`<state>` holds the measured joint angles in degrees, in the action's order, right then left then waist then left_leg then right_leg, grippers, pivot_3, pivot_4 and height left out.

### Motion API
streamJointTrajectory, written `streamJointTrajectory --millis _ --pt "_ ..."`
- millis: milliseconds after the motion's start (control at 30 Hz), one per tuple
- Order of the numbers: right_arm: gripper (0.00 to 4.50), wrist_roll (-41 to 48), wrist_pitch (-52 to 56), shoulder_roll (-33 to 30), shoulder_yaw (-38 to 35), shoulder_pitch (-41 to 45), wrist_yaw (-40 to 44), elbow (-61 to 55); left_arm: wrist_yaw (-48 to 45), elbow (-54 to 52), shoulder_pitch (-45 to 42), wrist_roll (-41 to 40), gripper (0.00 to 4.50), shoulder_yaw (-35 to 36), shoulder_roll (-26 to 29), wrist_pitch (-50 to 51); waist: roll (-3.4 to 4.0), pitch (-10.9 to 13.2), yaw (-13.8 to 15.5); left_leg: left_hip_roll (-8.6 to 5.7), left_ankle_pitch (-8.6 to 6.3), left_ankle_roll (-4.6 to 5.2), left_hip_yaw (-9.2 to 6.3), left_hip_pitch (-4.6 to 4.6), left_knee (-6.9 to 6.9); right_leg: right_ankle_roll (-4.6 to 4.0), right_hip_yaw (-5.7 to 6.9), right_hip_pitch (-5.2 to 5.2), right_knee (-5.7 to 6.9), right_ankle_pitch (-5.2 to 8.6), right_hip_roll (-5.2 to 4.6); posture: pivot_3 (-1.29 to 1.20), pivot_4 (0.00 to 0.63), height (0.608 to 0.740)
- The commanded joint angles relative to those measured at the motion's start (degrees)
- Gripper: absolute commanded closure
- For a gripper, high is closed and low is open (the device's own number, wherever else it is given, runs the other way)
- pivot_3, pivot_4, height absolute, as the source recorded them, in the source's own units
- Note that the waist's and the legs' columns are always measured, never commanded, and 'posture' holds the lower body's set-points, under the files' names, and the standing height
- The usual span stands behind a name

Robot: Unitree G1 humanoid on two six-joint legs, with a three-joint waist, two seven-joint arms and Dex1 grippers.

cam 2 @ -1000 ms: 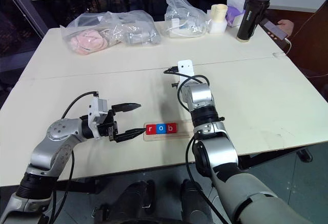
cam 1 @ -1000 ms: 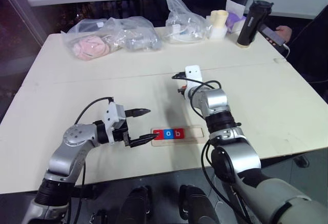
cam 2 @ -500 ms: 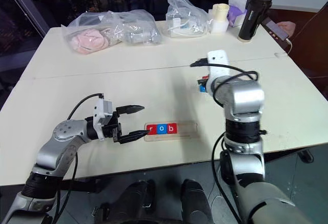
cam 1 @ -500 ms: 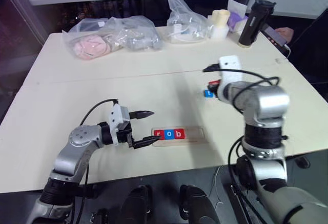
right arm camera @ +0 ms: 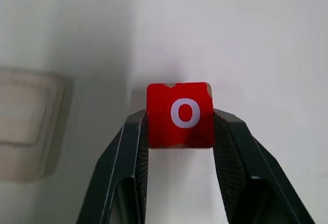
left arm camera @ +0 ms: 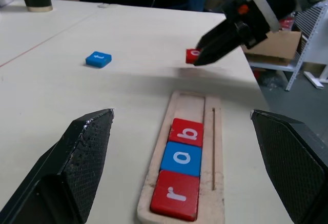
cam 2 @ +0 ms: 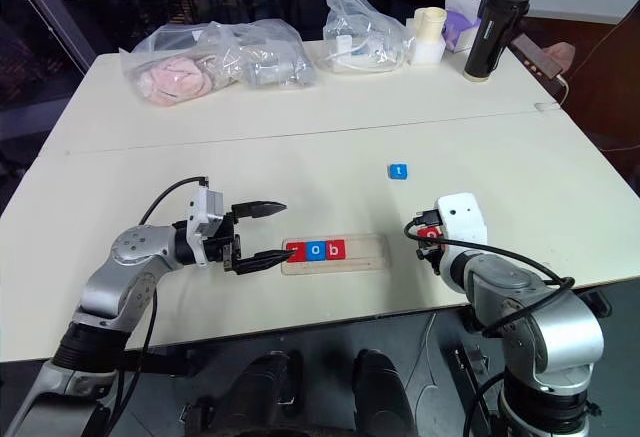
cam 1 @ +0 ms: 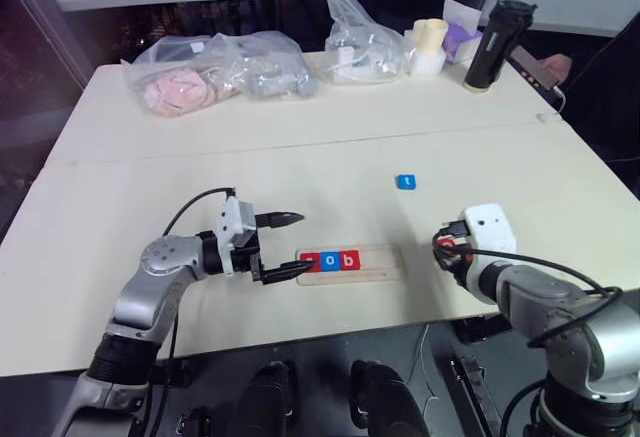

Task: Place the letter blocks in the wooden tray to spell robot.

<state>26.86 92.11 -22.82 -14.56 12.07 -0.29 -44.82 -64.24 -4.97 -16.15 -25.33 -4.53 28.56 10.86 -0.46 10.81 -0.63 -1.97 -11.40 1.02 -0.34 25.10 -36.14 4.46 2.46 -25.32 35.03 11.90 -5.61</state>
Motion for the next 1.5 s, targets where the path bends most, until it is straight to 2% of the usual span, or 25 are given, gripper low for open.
streamJointTrajectory --millis 33,200,233,267,333,400,467,500,567,633,767,900,967,1133,1500 --pt "3.34 3.9 0.4 0.4 -1.9 0.2 -3.7 -1.3 -0.5 -0.5 -0.8 -0.1 0.0 0.1 0.1 -0.9 0.0 0.0 0.1 -0.01 0.0 0.01 0.0 0.02 0.0 -0.02 0.0 -0.01 -0.01 -0.01 -0.02 0.0 0.15 0.738" --pt "0.87 9.4 0.4 -2.4 -2.4 1.2 -6.2 1.1 -0.3 -0.8 -1.0 -0.1 0.0 0.2 0.3 -0.7 0.0 0.0 0.2 -0.02 0.01 0.02 0.0 0.11 -0.01 -0.04 0.01 -0.06 -0.03 -0.03 -0.02 0.0 0.15 0.738" --pt "0.26 11.0 0.4 -4.4 -2.4 1.7 -5.6 1.9 -0.3 -0.9 -0.9 -0.1 0.0 0.2 0.3 -0.7 0.0 0.0 0.2 -0.03 0.01 0.02 0.01 0.11 -0.02 -0.04 0.01 -0.05 -0.03 -0.03 -0.02 0.0 0.15 0.738" --pt "0.01 13.1 0.4 -6.9 -2.1 2.4 -4.3 2.8 -0.3 -0.9 -0.9 -0.1 0.0 0.2 0.4 -0.7 0.0 0.0 0.2 -0.03 0.01 0.02 0.0 0.12 -0.05 -0.03 0.01 -0.05 -0.03 -0.03 -0.01 0.0 0.15 0.738" --pt "0.01 17.6 0.4 -14.1 -0.4 5.0 1.2 3.7 -0.1 -0.9 -0.9 -0.1 0.0 0.4 0.5 -0.6 0.0 0.0 0.1 -0.03 0.01 0.03 0.02 0.12 -0.09 -0.01 0.01 -0.03 -0.03 -0.01 -0.02 0.0 0.15 0.738" --pt "0.01 19.0 -2.3 -25.0 3.5 7.4 11.4 2.6 0.0 -0.9 -0.9 -0.1 0.0 0.5 0.6 -0.6 0.04 0.1 0.1 -0.03 0.01 0.03 0.03 0.13 -0.12 0.03 0.02 -0.03 -0.04 0.01 -0.02 0.0 0.15 0.738" --pt "0.01 13.7 -15.1 -37.0 8.0 5.3 22.4 4.5 0.0 -1.0 -0.9 -0.1 0.0 0.5 0.6 -0.7 0.0 0.1 0.2 -0.03 0.01 0.03 0.01 0.13 -0.09 0.04 0.05 -0.03 -0.06 0.03 -0.02 0.0 0.15 0.738" --pt "0.01 11.0 -21.8 -40.7 9.1 3.8 26.8 6.6 0.0 -1.1 -0.9 -0.1 0.0 0.5 0.6 -0.6 -0.02 0.1 0.3 -0.03 -0.01 0.05 -0.03 0.13 -0.05 0.06 0.12 -0.01 -0.13 0.05 -0.01 0.0 0.15 0.738" --pt "0.01 3.6 -40.1 -46.2 10.4 -0.1 37.7 13.3 0.2 -1.2 -0.9 -0.2 0.0 0.4 0.6 -0.6 -0.05 0.0 0.4 -0.02 -0.02 0.06 -0.04 0.15 0.02 0.08 0.25 0.03 -0.29 0.06 0.02 0.0 0.15 0.738" --pt "0.01 -1.9 -57.9 -48.9 10.4 -3.7 48.3 19.8 0.3 -1.2 -0.9 -0.2 0.0 0.4 0.6 -0.5 -0.04 0.0 0.3 -0.02 -0.06 0.12 0.0 0.19 0.02 0.1 0.29 0.08 -0.49 0.05 0.05 0.0 0.15 0.738" --pt "0.01 -8.0 -76.9 -48.0 14.6 -1.1 61.3 35.8 0.4 -1.4 -1.0 -0.1 0.0 0.3 0.7 -0.6 -0.04 0.0 0.1 -0.07 -0.16 0.3 0.12 0.21 -0.1 0.43 0.25 0.27 -0.82 -0.25 0.08 0.0 0.15 0.738" --pt "0.01 -13.1 -88.1 -44.8 20.0 4.3 70.0 46.4 1.1 -2.1 -0.8 -0.3 0.0 0.5 0.7 -0.2 -0.03 0.1 0.2 -0.08 -0.18 0.34 0.13 0.2 -0.29 0.5 0.22 0.38 -0.88 -0.33 0.02 0.0 0.15 0.738" --pt "0.01 -14.1 -91.0 -43.1 22.0 6.8 74.3 50.4 1.5 -2.9 -0.2 -0.5 0.0 0.8 1.1 0.2 -0.03 0.1 0.2 -0.07 -0.18 0.33 0.1 0.19 -0.31 0.49 0.22 0.39 -0.85 -0.35 -0.03 0.0 0.15 0.738" --pt "0.01 -18.8 -96.8 -39.1 25.6 12.8 79.1 59.7 2.1 -5.1 1.4 -1.1 0.0 1.2 1.7 1.2 0.0 0.1 0.4 -0.06 -0.18 0.33 0.07 0.19 -0.29 0.25 0.2 0.36 -0.83 -0.5 -0.04 0.0 0.15 0.738" --pt "0.01 -24.2 -103.7 -34.3 27.8 18.1 83.6 70.2 3.3 -7.2 2.4 -1.7 0.0 1.6 2.2 2.8 0.01 0.0 1.4 -0.06 -0.18 0.31 0.07 0.17 -0.42 0.17 0.2 0.43 -0.81 -0.56 -0.03 0.0 0.15 0.738"
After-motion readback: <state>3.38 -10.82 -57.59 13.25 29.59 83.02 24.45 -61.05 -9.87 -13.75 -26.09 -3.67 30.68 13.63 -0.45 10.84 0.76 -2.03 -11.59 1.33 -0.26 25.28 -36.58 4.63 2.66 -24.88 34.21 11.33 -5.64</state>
